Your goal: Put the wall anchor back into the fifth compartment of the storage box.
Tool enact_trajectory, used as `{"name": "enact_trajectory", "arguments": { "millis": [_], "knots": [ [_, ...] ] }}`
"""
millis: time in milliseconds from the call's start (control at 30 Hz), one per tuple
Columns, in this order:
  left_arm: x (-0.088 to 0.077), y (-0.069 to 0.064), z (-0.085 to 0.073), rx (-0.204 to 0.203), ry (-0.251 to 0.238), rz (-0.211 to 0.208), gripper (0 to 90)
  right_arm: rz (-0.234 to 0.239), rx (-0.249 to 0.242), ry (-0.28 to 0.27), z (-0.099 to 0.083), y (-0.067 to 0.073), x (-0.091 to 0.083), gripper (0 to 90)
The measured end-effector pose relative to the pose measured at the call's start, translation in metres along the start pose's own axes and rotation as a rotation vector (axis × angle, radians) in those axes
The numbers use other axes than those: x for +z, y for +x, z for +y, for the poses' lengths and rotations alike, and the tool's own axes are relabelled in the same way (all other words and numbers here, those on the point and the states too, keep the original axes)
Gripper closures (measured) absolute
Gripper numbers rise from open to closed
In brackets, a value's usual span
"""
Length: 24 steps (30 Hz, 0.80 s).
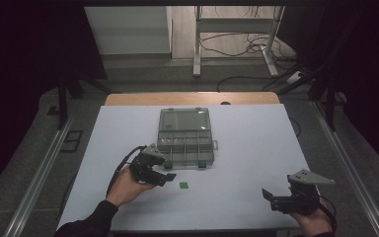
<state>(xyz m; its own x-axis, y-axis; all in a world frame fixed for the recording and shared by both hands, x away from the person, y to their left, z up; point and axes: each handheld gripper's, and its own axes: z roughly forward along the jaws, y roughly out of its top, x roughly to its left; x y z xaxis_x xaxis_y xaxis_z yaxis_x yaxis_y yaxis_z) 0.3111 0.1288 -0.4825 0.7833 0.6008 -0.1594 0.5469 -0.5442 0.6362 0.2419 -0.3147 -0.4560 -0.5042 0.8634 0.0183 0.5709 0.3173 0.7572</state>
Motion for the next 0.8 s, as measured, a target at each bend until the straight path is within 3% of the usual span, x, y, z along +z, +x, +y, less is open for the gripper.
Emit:
{"name": "enact_trajectory", "arguments": {
  "millis": [367,600,800],
  "knots": [
    [0.029,-0.006,0.009,0.03,0.069,-0.047,56.5,0.005,-0.004,0.008,0.0,0.0,0.001,0.0],
    [0.043,-0.008,0.011,0.041,0.112,-0.044,67.3,0.007,-0.007,0.012,0.0,0.0,0.001,0.0],
    [0.051,-0.01,0.01,0.051,0.13,-0.082,72.9,0.012,-0.009,0.014,0.0,0.0,0.001,0.0]
  ]
}}
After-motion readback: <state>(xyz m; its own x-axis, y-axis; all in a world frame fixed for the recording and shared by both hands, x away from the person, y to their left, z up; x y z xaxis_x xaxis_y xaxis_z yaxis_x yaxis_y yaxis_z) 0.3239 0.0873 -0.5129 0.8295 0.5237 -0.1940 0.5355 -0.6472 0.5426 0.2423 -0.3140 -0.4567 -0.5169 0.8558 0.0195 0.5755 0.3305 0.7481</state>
